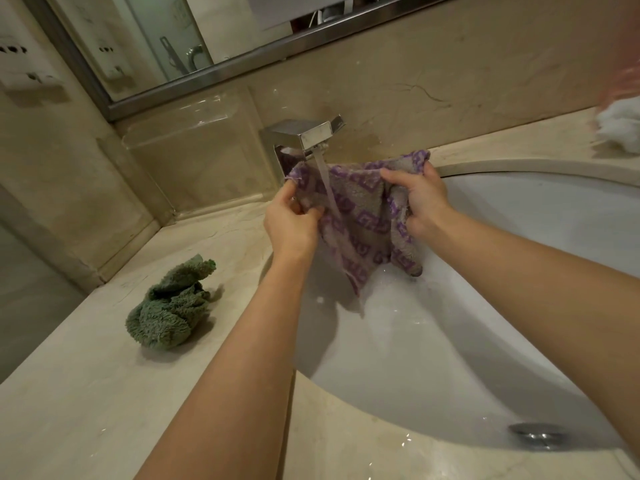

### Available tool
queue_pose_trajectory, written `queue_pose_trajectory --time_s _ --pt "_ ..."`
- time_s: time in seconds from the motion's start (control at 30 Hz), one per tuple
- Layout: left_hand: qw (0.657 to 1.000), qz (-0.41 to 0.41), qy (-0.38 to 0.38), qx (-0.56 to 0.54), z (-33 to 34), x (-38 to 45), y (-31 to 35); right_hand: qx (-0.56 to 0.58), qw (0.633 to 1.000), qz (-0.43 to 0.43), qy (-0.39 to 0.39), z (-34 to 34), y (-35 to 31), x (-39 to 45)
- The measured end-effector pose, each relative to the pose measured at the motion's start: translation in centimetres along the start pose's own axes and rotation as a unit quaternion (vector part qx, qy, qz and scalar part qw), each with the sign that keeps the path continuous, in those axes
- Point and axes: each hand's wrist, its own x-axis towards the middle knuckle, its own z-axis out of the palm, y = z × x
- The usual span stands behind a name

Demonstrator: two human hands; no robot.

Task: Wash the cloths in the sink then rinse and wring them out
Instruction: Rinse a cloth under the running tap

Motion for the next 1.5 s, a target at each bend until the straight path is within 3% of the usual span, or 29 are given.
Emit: queue_pose_trajectory --time_s 0.23,0.53,0.83,0.97,1.07,1.17,1.33,1.5 --pt "0.983 0.044 0.172 -0.039 -0.4 0.3 0.4 -0.069 0.996 0.006 -0.054 1.3 0.7 -0.3" --pt "0.987 0.017 0.143 -0.066 -0.2 0.3 0.5 -0.022 1.0 -0.012 -0.01 1.1 -0.2 -0.1" --pt "0.965 0.063 0.251 -0.041 -0.5 0.0 1.1 0.026 0.998 0.007 -0.062 2.2 -0.9 -1.1" --pt "0.968 0.103 0.219 -0.065 -0.2 -0.4 1.2 -0.121 0.986 0.007 -0.111 3.7 -0.7 -2.0" --pt "0.961 0.089 0.246 -0.086 -0.4 -0.4 1.2 -0.305 0.938 -0.042 -0.162 3.9 0.3 -2.2" --pt "0.951 0.039 0.286 -0.11 -1.0 -0.2 1.6 -0.446 0.882 -0.121 -0.098 3.1 1.0 -1.8" --pt "0.939 -0.033 0.306 -0.157 -1.3 0.0 2.0 -0.477 0.856 -0.191 -0.055 1.7 1.3 -0.6" --pt "0.963 -0.091 0.241 -0.078 -1.5 0.3 1.6 -0.403 0.898 -0.136 -0.113 2.6 0.8 -2.3"
